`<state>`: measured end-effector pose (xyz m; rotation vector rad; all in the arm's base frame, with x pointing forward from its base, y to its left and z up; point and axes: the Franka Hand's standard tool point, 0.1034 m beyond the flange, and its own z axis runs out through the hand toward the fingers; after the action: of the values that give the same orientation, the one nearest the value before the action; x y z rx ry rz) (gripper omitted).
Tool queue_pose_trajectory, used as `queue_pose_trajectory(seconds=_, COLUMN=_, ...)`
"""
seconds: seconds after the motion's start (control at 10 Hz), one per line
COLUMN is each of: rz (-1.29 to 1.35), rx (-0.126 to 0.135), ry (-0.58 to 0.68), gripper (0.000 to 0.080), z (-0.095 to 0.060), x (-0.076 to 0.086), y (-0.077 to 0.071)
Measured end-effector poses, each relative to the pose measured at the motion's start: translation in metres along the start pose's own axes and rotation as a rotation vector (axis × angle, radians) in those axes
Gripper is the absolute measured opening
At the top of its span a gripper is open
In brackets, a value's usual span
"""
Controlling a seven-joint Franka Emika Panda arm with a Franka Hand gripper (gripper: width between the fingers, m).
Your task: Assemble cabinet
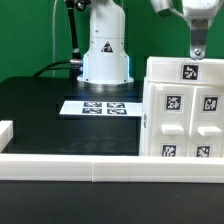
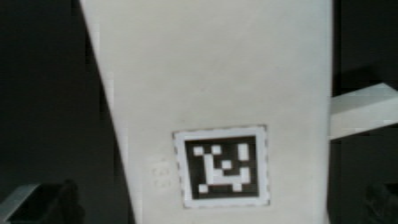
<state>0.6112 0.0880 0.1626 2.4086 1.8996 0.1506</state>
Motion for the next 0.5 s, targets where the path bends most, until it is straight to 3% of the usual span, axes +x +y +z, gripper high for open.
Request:
queue_pose_trajectory(seconds=0.4, rz=0.050, rx=0.000, ry=-0.005, gripper=0.0797, z=0.0088, x=-0.0035, y=-0.0006)
queue_pose_trajectory(seconds=0.5, rz=0.055, rx=0.000, ry=-0.006, gripper=0.0673, z=0.0088, x=-0.0040, y=-0.0004)
